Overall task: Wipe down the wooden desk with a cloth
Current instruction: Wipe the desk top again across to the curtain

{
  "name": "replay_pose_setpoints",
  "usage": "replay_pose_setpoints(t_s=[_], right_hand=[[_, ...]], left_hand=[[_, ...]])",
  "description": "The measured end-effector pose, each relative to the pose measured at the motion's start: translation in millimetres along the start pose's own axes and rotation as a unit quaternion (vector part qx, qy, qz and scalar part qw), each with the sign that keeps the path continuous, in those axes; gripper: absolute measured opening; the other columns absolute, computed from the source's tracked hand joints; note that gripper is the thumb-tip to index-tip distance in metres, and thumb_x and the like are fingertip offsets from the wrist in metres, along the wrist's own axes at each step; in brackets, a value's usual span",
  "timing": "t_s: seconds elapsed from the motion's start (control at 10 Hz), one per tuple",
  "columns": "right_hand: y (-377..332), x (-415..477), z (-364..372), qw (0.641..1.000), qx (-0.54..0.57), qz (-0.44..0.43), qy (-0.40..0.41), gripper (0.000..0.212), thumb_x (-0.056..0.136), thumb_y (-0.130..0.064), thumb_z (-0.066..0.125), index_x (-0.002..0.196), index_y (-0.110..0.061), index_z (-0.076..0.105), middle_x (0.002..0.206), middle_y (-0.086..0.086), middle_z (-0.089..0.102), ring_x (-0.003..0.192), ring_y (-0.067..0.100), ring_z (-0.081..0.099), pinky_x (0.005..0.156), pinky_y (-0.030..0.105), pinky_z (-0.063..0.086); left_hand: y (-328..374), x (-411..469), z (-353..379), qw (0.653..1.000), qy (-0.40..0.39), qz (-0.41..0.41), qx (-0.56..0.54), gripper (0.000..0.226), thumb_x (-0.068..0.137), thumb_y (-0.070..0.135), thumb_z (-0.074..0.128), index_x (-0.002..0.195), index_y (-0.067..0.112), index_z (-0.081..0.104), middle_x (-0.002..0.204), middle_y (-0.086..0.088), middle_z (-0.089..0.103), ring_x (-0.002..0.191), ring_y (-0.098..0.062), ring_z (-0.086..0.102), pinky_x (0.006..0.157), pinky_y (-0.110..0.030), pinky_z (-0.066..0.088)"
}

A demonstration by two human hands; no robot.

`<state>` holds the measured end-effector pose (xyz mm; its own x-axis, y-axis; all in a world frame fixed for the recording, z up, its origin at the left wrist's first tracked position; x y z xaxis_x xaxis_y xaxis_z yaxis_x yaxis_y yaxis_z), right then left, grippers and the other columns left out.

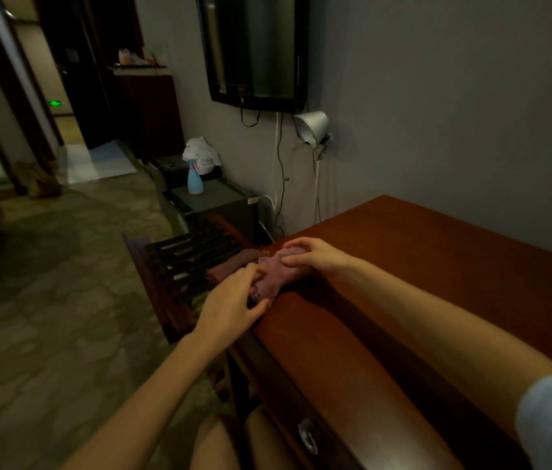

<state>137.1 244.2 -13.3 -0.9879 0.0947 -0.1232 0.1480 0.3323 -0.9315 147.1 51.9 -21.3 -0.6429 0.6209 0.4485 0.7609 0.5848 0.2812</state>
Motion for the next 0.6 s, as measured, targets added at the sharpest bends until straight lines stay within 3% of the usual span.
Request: replay_pose_setpoints(t_s=[0.1, 0.2, 0.3, 0.4, 0.5, 0.6], right_hand=[[-8, 15, 19, 0.996, 0.069, 0.025, -0.043, 0.043, 0.085, -0.02, 0.067, 0.126, -0.017, 0.054, 0.12, 0.002, 0.058, 0.108, 0.015, 0.056, 0.092, 0.031, 0.049], [-10, 27, 32, 0.996, -0.077, 0.022, -0.042, 0.043, 0.084, -0.03, 0.068, 0.124, -0.018, 0.055, 0.124, 0.002, 0.057, 0.112, 0.016, 0.055, 0.095, 0.032, 0.047], [-21, 31, 30, 0.934, -0.339, -0.053, 0.096, 0.056, 0.079, -0.04, 0.072, 0.127, -0.02, 0.052, 0.128, 0.002, 0.052, 0.116, 0.019, 0.05, 0.095, 0.035, 0.047], [-20, 13, 42, 0.88, -0.41, -0.146, 0.191, 0.035, 0.086, -0.036, 0.063, 0.116, -0.019, 0.052, 0.119, 0.002, 0.049, 0.112, 0.02, 0.047, 0.089, 0.032, 0.045], [-6, -1, 59, 0.857, -0.426, -0.211, 0.198, 0.02, 0.095, -0.032, 0.05, 0.109, -0.018, 0.053, 0.112, 0.002, 0.051, 0.103, 0.018, 0.05, 0.081, 0.03, 0.046], [-19, -7, 48, 0.9, -0.38, -0.153, 0.15, 0.023, 0.094, -0.031, 0.052, 0.113, -0.018, 0.057, 0.119, 0.003, 0.049, 0.11, 0.019, 0.048, 0.09, 0.031, 0.044]], left_hand=[[-6, -3, -13, 0.995, 0.075, -0.019, 0.064, 0.04, 0.083, 0.035, 0.065, 0.119, 0.019, 0.057, 0.111, -0.002, 0.052, 0.101, -0.018, 0.054, 0.074, -0.028, 0.05], [-10, -5, -14, 0.994, 0.079, 0.013, 0.076, 0.043, 0.086, 0.044, 0.054, 0.123, 0.021, 0.057, 0.127, -0.004, 0.048, 0.115, -0.02, 0.05, 0.089, -0.03, 0.047], [-8, -11, 3, 0.999, -0.018, 0.016, 0.037, 0.049, 0.092, 0.048, 0.045, 0.134, 0.023, 0.047, 0.132, 0.004, 0.048, 0.119, -0.014, 0.049, 0.093, -0.025, 0.043], [-10, -10, 6, 0.998, -0.017, 0.001, 0.063, 0.046, 0.095, 0.046, 0.044, 0.136, 0.024, 0.046, 0.131, 0.006, 0.048, 0.118, -0.013, 0.047, 0.092, -0.025, 0.046], [-5, -6, 6, 0.996, -0.046, -0.015, 0.069, 0.045, 0.096, 0.045, 0.042, 0.136, 0.025, 0.047, 0.133, 0.003, 0.047, 0.12, -0.015, 0.046, 0.095, -0.028, 0.045], [-3, 0, 0, 0.992, -0.102, -0.037, 0.058, 0.046, 0.097, 0.04, 0.044, 0.14, 0.025, 0.043, 0.142, -0.001, 0.043, 0.128, -0.019, 0.044, 0.102, -0.033, 0.041]])
Point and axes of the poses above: each hand's wrist, its own x-axis towards the middle knuckle, its own z-axis out of the palm, y = z × x, the point moved 5 cm from there along x, towards the middle knuckle
